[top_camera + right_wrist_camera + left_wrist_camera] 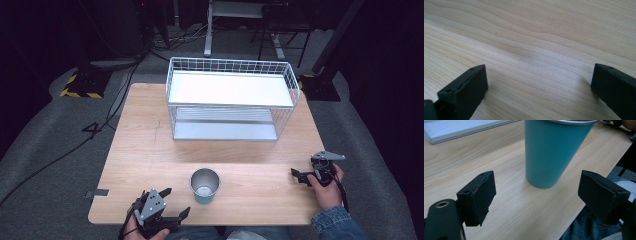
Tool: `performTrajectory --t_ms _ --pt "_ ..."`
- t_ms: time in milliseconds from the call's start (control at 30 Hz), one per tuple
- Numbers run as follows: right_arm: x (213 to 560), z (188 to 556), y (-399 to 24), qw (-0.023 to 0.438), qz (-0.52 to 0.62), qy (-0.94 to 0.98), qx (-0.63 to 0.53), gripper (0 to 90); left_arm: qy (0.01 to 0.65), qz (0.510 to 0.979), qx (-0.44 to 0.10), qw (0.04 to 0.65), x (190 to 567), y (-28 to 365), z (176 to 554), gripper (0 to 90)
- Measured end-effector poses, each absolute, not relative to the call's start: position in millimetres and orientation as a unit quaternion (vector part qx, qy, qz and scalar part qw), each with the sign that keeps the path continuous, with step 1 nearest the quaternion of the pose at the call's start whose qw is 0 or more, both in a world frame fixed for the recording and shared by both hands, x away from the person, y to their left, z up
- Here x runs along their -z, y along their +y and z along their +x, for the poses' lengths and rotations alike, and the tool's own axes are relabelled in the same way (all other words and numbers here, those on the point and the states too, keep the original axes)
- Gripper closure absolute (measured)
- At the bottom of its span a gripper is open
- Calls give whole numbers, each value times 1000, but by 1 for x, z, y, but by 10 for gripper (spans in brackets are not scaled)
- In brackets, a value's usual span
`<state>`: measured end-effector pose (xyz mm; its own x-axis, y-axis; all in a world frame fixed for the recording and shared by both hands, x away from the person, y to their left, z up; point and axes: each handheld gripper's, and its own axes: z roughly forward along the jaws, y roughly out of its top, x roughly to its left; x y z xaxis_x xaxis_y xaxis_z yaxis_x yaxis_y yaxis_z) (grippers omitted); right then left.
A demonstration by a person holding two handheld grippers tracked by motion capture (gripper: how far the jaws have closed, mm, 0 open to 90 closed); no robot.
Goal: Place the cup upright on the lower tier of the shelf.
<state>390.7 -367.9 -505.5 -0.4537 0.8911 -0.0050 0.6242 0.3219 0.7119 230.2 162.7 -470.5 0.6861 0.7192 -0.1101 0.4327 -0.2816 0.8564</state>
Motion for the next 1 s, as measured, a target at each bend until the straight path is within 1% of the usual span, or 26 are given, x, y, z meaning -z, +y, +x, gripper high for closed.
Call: performTrajectory --t_ms 133,567,1000 --pt "506 391 -368 203 481 787 -328 10 361 786 -138 483 472 154 234 154" --pt "506 391 -368 203 483 786 -327 5 329 786 -119 509 483 130 251 153" --pt "506 391 -368 203 483 786 -327 5 347 792 -118 488 494 113 268 154"
